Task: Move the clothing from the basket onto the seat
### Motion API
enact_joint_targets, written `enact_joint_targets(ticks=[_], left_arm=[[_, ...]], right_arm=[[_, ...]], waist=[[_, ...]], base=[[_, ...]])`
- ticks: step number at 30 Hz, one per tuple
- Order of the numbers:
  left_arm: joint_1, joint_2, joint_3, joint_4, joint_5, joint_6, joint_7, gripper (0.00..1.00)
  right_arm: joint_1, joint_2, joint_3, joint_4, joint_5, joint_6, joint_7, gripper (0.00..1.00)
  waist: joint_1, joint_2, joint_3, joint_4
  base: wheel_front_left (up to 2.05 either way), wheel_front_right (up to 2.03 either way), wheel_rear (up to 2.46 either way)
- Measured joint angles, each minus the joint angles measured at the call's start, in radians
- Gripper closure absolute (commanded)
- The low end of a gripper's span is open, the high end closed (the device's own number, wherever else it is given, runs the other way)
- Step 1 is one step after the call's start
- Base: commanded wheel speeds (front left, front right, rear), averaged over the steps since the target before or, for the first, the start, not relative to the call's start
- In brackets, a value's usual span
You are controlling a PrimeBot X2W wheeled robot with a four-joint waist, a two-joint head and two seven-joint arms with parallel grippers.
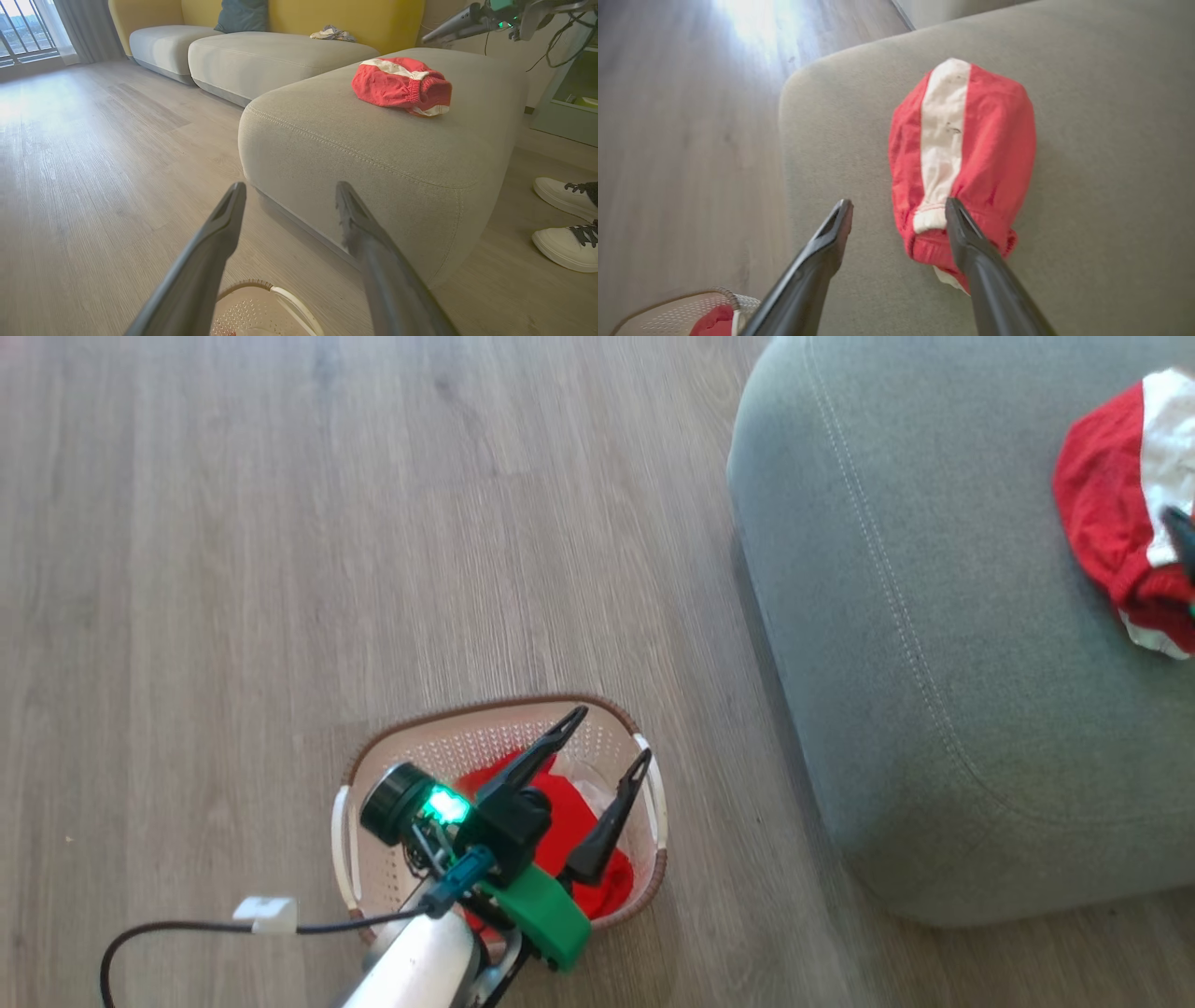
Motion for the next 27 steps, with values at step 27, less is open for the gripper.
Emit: enact_joint_targets(ticks=[27], left_arm=[[0.110,-0.006,0.249,-0.109,-0.066,0.185,0.000,0.00]], right_arm=[[0.561,0.117,0.146,-0.662,0.179,0.000,-0.539,0.00]], waist=[[0.0001,0.0000,-0.120,0.236]], base=[[0.00,0.00,0.00]])
